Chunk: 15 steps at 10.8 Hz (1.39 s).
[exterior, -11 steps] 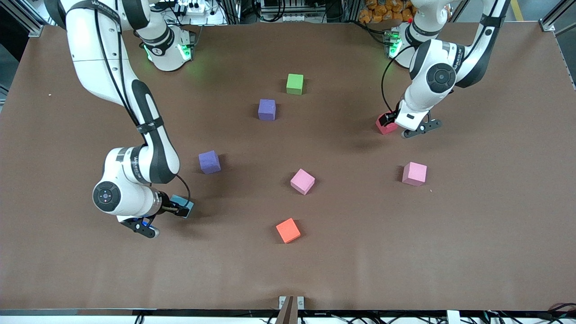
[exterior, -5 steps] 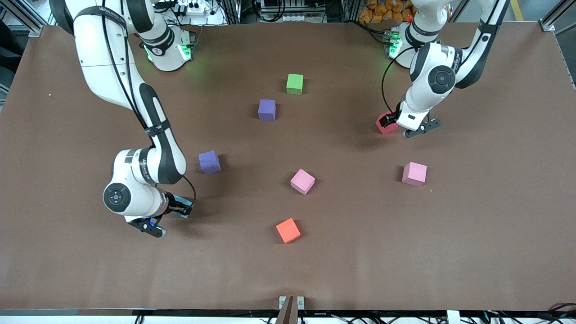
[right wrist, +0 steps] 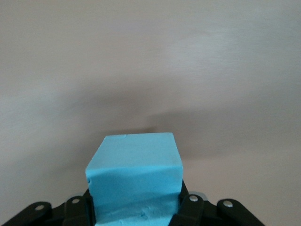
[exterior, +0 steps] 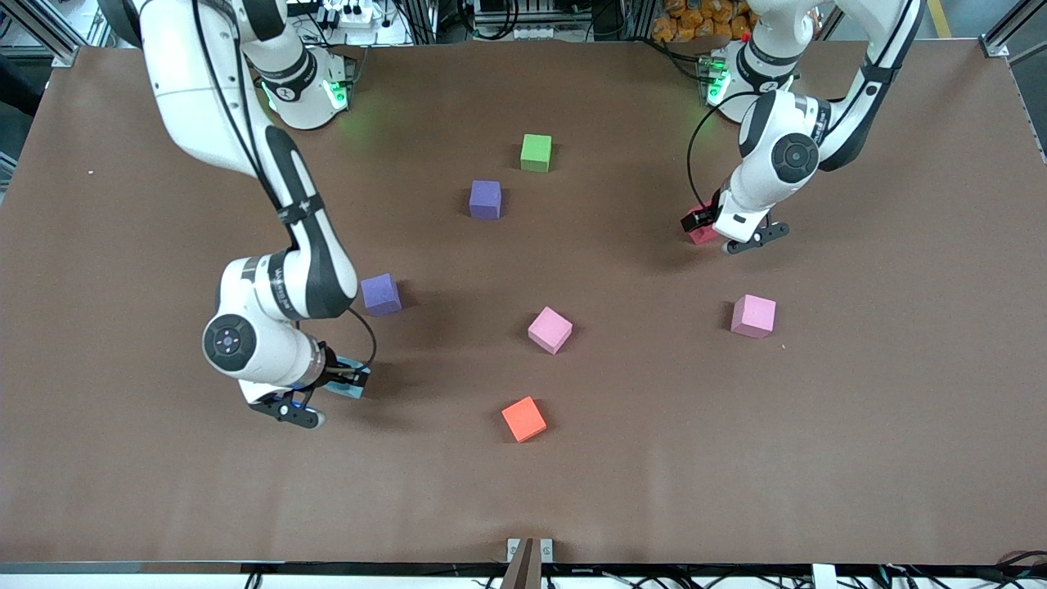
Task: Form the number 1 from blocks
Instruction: 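Carry the cyan cube with the right gripper and set it beside the green cube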
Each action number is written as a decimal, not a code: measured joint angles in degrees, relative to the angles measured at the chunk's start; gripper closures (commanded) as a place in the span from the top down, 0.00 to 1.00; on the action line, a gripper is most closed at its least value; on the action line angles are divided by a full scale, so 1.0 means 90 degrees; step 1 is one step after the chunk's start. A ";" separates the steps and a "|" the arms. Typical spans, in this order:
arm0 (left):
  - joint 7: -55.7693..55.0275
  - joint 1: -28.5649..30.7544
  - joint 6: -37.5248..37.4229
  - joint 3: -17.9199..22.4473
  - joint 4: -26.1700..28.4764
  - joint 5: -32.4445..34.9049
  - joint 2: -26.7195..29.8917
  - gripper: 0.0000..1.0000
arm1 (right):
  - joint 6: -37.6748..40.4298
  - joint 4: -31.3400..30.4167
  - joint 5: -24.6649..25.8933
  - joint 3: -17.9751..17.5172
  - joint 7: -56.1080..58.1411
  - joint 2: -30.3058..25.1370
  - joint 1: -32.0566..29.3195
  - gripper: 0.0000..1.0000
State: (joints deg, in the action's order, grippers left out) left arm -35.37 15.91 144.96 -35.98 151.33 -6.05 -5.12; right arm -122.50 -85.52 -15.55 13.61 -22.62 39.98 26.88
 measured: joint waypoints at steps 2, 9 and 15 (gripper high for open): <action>0.0000 -0.0002 0.0003 -0.0002 -0.0004 0.0000 -0.0038 0.17 | -0.0009 -0.0006 0.0001 0.0217 0.0003 -0.0302 0.0698 0.42; 0.0066 -0.0014 -0.0023 -0.0027 -0.0710 0.0000 0.0007 0.00 | -0.0619 -0.1476 -0.0028 0.0386 -0.0217 -0.1318 0.3119 0.45; 0.0818 -0.0053 -0.0846 -0.0034 -0.1836 0.0000 0.0057 0.00 | -0.1741 -0.2948 -0.0042 -0.0323 -0.2978 -0.1768 0.4819 0.45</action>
State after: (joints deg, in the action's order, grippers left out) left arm -28.01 15.43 137.35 -36.28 134.81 -6.05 -4.61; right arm -138.17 -112.06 -15.94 10.70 -49.42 24.07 70.25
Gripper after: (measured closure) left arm 0.449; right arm 0.388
